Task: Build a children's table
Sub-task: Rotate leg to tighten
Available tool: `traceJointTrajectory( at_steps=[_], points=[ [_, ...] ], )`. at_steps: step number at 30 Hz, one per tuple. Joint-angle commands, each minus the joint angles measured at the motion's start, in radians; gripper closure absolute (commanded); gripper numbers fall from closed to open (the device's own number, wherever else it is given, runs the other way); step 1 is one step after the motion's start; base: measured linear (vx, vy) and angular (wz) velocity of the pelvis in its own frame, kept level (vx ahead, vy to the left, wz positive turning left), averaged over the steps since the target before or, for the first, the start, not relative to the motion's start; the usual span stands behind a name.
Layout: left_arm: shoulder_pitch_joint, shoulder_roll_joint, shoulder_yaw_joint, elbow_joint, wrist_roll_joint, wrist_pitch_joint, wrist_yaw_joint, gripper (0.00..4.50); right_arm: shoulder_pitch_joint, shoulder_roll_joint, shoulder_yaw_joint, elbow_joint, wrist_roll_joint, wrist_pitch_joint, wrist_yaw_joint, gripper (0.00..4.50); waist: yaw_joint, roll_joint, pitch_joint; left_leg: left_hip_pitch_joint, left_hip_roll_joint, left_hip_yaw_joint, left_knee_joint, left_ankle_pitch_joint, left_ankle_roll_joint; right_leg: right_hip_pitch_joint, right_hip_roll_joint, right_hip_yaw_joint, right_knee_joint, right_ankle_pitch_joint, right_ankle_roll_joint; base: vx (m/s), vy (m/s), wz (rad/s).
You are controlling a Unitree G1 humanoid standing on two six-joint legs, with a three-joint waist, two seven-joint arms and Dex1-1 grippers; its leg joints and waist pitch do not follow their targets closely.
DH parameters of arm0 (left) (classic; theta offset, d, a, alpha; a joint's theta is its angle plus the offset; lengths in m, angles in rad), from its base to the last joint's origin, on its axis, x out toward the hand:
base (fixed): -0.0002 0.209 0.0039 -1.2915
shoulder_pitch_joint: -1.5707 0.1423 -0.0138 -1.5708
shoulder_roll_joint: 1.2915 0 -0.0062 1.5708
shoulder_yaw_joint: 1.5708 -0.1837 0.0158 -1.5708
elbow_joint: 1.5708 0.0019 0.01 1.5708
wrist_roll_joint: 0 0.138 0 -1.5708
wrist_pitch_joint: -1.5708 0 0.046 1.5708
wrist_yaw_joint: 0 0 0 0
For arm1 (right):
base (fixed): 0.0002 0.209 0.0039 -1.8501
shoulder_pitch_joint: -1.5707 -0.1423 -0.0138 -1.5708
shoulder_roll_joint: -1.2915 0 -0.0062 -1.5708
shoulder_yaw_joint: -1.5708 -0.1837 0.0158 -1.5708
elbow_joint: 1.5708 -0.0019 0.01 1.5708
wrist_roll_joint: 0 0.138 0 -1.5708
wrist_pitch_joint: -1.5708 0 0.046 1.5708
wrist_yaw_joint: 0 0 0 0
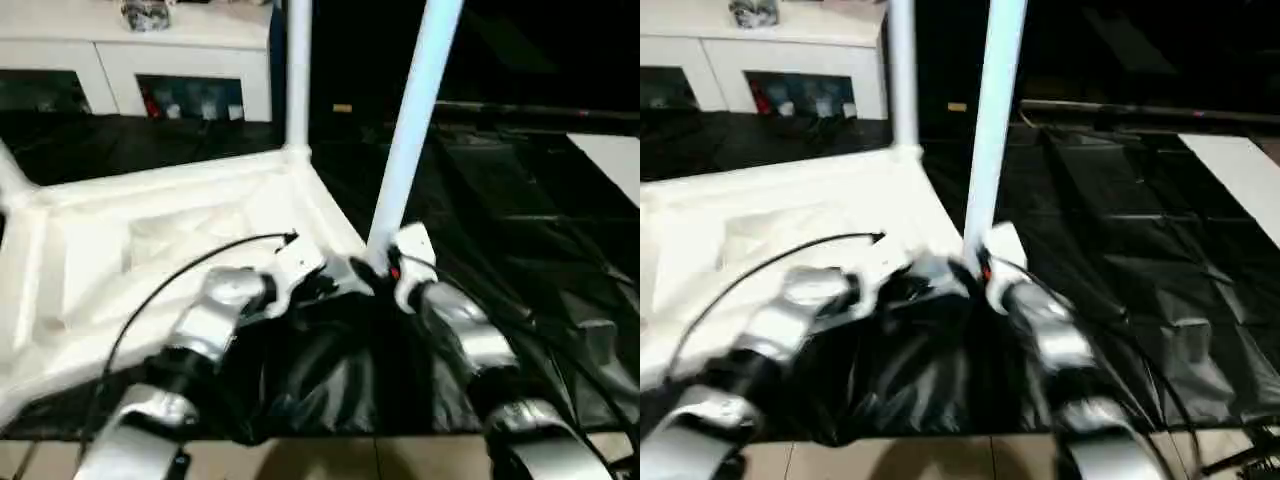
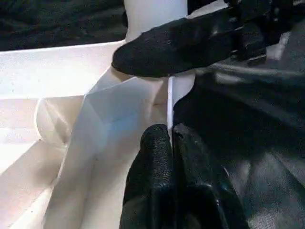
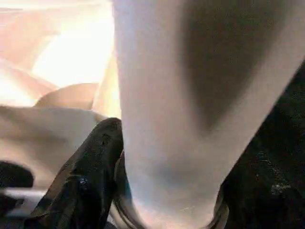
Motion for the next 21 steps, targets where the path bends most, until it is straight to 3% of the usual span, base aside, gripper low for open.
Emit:
traceJointTrajectory(
  at_steps=[1,3,4,5,9,10,12,21],
  points=[
    [-0.009,-0.117,-0.084,-0.014,-0.035,-0.019,-0.008,4.5,-0.008,0.094,0.085,0.066,-0.048,0.001,0.03,1.84,0.003,-0.007,-0.038,-0.001,0.018,-0.005,-0.07,-0.33,0.008,0.025,-0.049,0.028,-0.091,-0.39,-0.137,0.0,0.0,0.0],
    [-0.009,-0.115,-0.086,-0.019,-0.036,-0.02,-0.012,4.5,-0.009,0.096,0.071,0.066,-0.019,-0.001,0.068,1.84,0.003,-0.008,-0.04,-0.002,0.017,-0.003,-0.069,-0.32,0.019,0.027,-0.047,0.029,-0.087,-0.347,-0.146,0.0,0.0,0.0],
    [-0.009,-0.107,-0.083,-0.02,-0.037,-0.025,-0.015,4.5,-0.009,0.093,0.056,0.065,0.004,0.007,0.092,1.3,0.004,-0.007,-0.041,-0.002,0.017,-0.003,-0.069,-0.315,0.022,0.027,-0.046,0.029,-0.086,-0.33,-0.151,0.0,0.0,0.0],
    [-0.008,-0.101,-0.082,-0.021,-0.037,-0.029,-0.019,4.5,-0.009,0.091,0.049,0.065,0.015,0.011,0.101,1.17,0.004,-0.006,-0.041,-0.002,0.017,-0.002,-0.069,-0.315,0.024,0.028,-0.046,0.029,-0.085,-0.323,-0.154,0.0,0.0,0.0],
    [-0.008,-0.088,-0.075,-0.02,-0.037,-0.041,-0.03,4.5,-0.007,0.069,0.059,0.068,-0.001,-0.013,0.099,0.81,0.005,-0.005,-0.041,-0.001,0.019,-0.002,-0.07,-0.319,0.023,0.028,-0.047,0.029,-0.085,-0.32,-0.164,0.0,0.0,0.0],
    [-0.002,-0.072,-0.07,-0.028,-0.041,-0.05,-0.059,4.5,0.0,0.046,0.066,0.066,-0.017,-0.041,0.123,0.72,0.005,0.001,-0.04,-0.001,0.019,-0.003,-0.07,-0.322,0.021,0.027,-0.048,0.029,-0.085,-0.32,-0.165,0.0,0.0,0.0],
    [0.001,-0.062,-0.067,-0.032,-0.047,-0.059,-0.081,4.5,0.006,0.032,0.07,0.061,-0.024,-0.057,0.148,0.72,0.006,-0.003,-0.043,-0.001,0.019,-0.002,-0.069,-0.317,0.024,0.029,-0.047,0.029,-0.084,-0.3,-0.17,0.0,0.0,0.0],
    [0.012,0.037,-0.057,-0.065,-0.094,-0.089,-0.244,4.5,0.087,-0.095,0.112,-0.053,0.016,-0.099,0.469,0.72,0.025,-0.002,-0.048,-0.005,0.022,0.004,-0.061,-0.205,0.077,0.042,-0.045,0.028,-0.064,-0.11,-0.226,0.0,0.0,0.0]
  ],
)
